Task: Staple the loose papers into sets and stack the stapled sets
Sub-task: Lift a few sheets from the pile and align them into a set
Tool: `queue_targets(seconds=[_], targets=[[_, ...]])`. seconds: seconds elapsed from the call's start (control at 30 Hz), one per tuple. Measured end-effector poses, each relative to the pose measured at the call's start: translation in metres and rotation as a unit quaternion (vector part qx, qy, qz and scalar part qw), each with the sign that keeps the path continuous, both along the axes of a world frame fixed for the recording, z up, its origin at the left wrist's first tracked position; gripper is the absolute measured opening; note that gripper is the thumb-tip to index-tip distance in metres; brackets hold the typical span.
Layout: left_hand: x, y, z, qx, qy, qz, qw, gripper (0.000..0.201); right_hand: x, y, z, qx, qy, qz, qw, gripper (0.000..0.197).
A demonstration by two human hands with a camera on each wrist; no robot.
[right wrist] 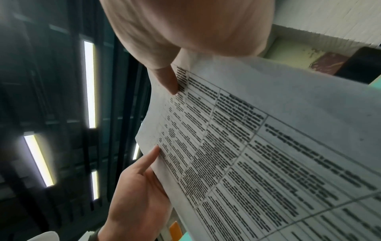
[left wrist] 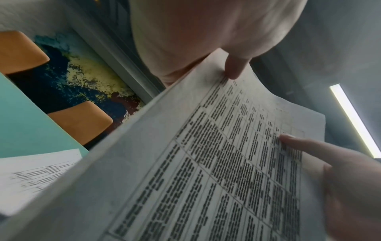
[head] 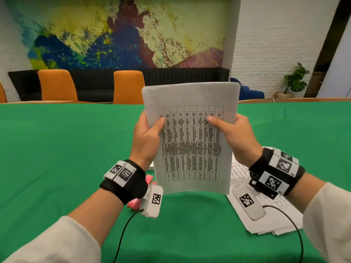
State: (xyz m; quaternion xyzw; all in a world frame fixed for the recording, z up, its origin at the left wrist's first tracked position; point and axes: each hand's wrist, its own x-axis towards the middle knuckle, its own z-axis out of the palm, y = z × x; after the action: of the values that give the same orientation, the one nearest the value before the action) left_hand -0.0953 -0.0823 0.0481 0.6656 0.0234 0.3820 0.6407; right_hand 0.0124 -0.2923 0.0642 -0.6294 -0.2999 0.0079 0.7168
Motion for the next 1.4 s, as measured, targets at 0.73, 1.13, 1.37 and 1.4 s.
queue_targets(seconds=[0.73, 1.13, 1.37, 1.4], targets=[[-0.014, -0.001, -0.024, -0.034, 0.032, -0.029, 0.998, 0.036, -0.006, -0.005, -0.035, -0.003, 0.007, 0.031, 0.999, 0.028], [-0.025, -0.012, -0.07, -0.121, 0.06, -0.02, 0.991, 0.035, -0.016, -0.002, -0.085, -0.007, 0.09, 0.02, 0.996, 0.041], [-0.022, -0.006, -0.08, -0.116, 0.054, 0.003, 0.992, 0.089, -0.014, -0.005, -0.078, -0.02, 0.054, 0.028, 0.998, 0.041], [-0.023, -0.006, -0.085, -0.11, 0.064, 0.001, 0.992, 0.092, -0.016, -0.005, -0.08, -0.028, 0.052, 0.028, 0.998, 0.041]])
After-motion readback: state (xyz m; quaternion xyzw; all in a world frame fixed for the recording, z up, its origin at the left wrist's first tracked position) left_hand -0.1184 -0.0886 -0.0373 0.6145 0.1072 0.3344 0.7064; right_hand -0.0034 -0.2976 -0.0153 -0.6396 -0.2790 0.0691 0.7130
